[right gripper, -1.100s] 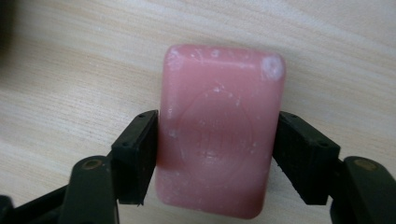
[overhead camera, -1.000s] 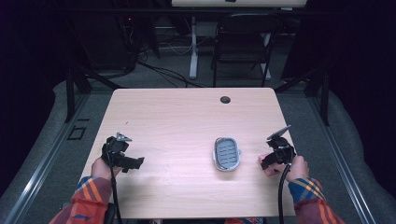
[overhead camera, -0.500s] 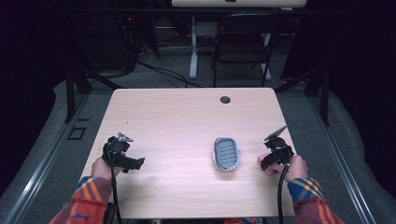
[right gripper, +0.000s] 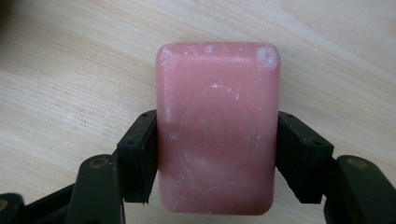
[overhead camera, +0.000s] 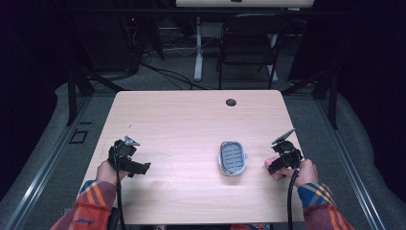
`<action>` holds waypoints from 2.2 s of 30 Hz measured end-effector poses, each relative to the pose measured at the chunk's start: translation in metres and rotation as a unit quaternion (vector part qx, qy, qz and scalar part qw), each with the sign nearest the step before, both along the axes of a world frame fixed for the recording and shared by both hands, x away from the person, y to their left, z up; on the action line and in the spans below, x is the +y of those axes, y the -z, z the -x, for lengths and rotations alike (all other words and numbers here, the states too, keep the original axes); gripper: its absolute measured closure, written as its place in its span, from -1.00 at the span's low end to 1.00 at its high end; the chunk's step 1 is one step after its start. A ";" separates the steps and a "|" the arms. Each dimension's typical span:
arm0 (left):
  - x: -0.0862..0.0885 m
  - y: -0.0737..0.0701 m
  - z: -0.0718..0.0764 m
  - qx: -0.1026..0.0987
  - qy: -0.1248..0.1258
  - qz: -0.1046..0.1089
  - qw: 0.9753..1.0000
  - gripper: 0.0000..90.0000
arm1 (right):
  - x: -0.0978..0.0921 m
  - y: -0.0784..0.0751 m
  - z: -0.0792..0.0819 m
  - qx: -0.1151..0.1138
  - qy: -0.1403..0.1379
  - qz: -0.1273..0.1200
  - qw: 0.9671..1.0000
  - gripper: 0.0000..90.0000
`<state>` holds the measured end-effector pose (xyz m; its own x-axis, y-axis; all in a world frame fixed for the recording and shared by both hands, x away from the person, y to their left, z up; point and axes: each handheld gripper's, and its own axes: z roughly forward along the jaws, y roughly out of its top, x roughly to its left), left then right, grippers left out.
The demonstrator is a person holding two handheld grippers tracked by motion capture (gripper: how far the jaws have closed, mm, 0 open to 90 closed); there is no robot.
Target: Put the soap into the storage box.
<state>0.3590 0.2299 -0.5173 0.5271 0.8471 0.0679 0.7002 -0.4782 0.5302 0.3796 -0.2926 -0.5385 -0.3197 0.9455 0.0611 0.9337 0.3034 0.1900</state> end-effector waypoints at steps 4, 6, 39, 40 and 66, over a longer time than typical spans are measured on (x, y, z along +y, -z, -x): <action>-0.001 0.000 0.001 0.000 0.002 0.003 1.000 -0.92 | -0.001 -0.004 0.000 -0.002 -0.005 -0.001 1.000 -0.18; 0.000 0.000 0.000 0.001 0.003 0.005 1.000 -0.92 | -0.002 -0.006 0.000 0.003 -0.017 0.007 1.000 -0.18; -0.003 0.003 -0.002 0.020 0.020 0.002 1.000 -0.97 | 0.010 -0.034 -0.007 -0.025 -0.040 0.011 0.999 -0.18; -0.003 0.003 -0.002 0.018 0.019 0.002 1.000 -0.97 | 0.011 -0.034 -0.006 -0.031 -0.034 0.011 0.999 -0.18; -0.004 0.003 -0.001 0.019 0.024 0.003 1.000 -0.98 | 0.018 -0.060 -0.027 -0.045 -0.046 0.001 0.998 -0.18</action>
